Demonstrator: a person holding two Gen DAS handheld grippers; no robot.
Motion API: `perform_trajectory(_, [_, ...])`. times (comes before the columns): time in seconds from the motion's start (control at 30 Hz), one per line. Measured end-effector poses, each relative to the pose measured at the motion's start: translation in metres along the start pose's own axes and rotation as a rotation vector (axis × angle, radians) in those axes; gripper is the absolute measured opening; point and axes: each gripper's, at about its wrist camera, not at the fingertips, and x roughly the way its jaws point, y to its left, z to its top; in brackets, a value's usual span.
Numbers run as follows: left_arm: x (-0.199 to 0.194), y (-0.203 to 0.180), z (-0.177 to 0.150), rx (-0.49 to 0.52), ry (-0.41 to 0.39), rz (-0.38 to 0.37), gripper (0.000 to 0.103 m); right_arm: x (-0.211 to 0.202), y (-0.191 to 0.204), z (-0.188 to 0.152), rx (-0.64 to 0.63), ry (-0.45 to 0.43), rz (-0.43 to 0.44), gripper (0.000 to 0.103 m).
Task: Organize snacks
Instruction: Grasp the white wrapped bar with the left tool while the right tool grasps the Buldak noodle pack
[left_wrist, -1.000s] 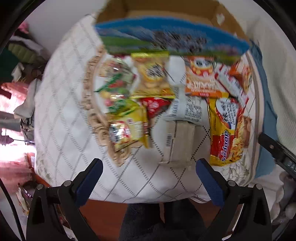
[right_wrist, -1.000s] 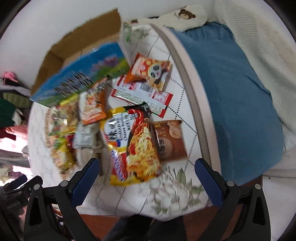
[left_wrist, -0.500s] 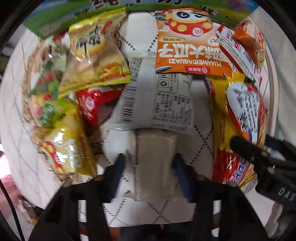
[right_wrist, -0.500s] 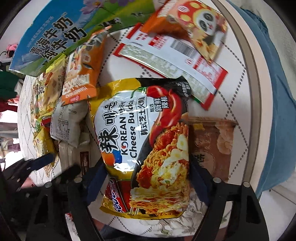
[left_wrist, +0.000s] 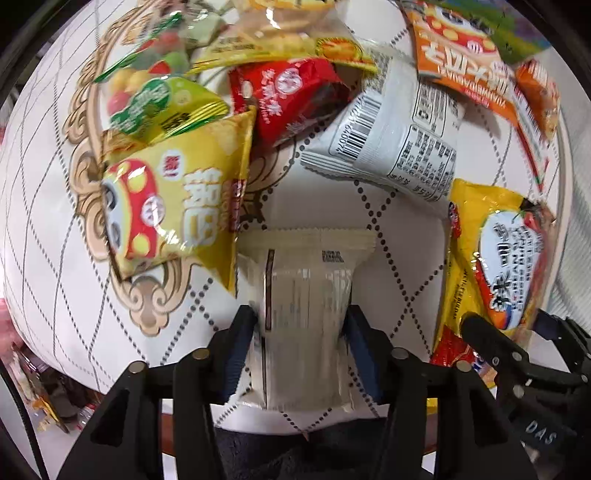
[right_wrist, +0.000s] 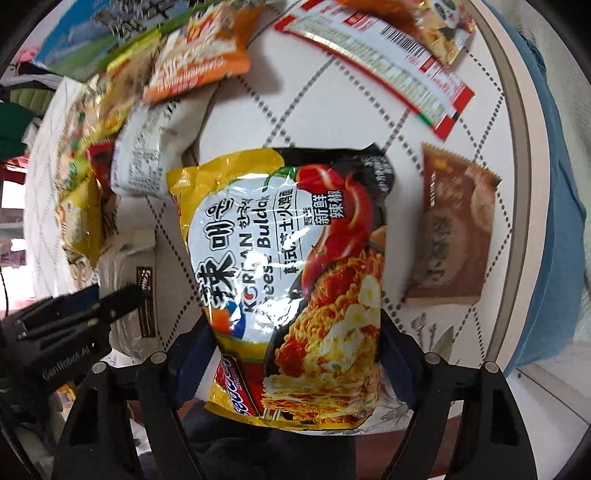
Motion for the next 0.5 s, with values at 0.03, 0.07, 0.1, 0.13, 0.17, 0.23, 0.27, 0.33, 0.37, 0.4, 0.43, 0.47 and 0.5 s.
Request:
perform_trajectory(0.03, [0.004, -0.003, 0.001, 0.009, -0.002, 0.006, 0.052, 0.005, 0.004, -0.002, 0.005, 0.000, -0.009, 0.086])
perform_trajectory(0.07, [0.007, -0.005, -0.002, 0.018, -0.005, 0.011, 0.052, 0.010, 0.009, -0.001, 0.011, -0.001, -0.016, 0.087])
perform_trajectory(0.1, [0.011, -0.008, -0.004, 0.025, -0.009, 0.011, 0.052, 0.019, 0.015, -0.003, 0.016, -0.003, -0.024, 0.087])
perform_trajectory(0.13, [0.015, -0.010, -0.003, 0.030, -0.013, 0.011, 0.052, 0.026, 0.022, -0.003, 0.021, -0.004, -0.030, 0.088])
perform_trajectory(0.17, [0.017, -0.012, -0.006, 0.036, -0.019, 0.007, 0.051, 0.032, 0.026, -0.004, 0.024, -0.001, -0.042, 0.088])
perform_trajectory(0.23, [0.012, -0.009, -0.001, 0.047, -0.023, 0.004, 0.050, 0.039, 0.032, -0.005, 0.023, -0.003, -0.061, 0.088])
perform_trajectory(0.27, [0.006, -0.003, 0.012, 0.054, -0.029, 0.001, 0.048, 0.042, 0.036, -0.006, 0.024, -0.010, -0.072, 0.087])
perform_trajectory(0.33, [-0.011, -0.004, 0.007, 0.076, -0.052, 0.000, 0.046, 0.042, 0.046, -0.009, 0.027, -0.025, -0.083, 0.086])
perform_trajectory(0.37, [-0.016, -0.006, 0.005, 0.083, -0.058, -0.002, 0.045, 0.035, 0.048, -0.018, 0.030, -0.035, -0.086, 0.085])
perform_trajectory(0.4, [-0.020, -0.006, 0.000, 0.090, -0.065, -0.015, 0.045, 0.034, 0.053, -0.018, 0.036, -0.045, -0.092, 0.085])
perform_trajectory(0.43, [-0.031, -0.002, -0.001, 0.094, -0.060, -0.017, 0.045, 0.032, 0.055, -0.022, 0.042, -0.053, -0.099, 0.085])
perform_trajectory(0.47, [-0.033, -0.005, 0.004, 0.101, -0.065, -0.028, 0.044, 0.032, 0.059, -0.027, 0.051, -0.062, -0.108, 0.083])
perform_trajectory(0.5, [-0.041, -0.004, 0.000, 0.110, -0.075, -0.039, 0.044, 0.031, 0.065, -0.032, 0.059, -0.074, -0.111, 0.077])
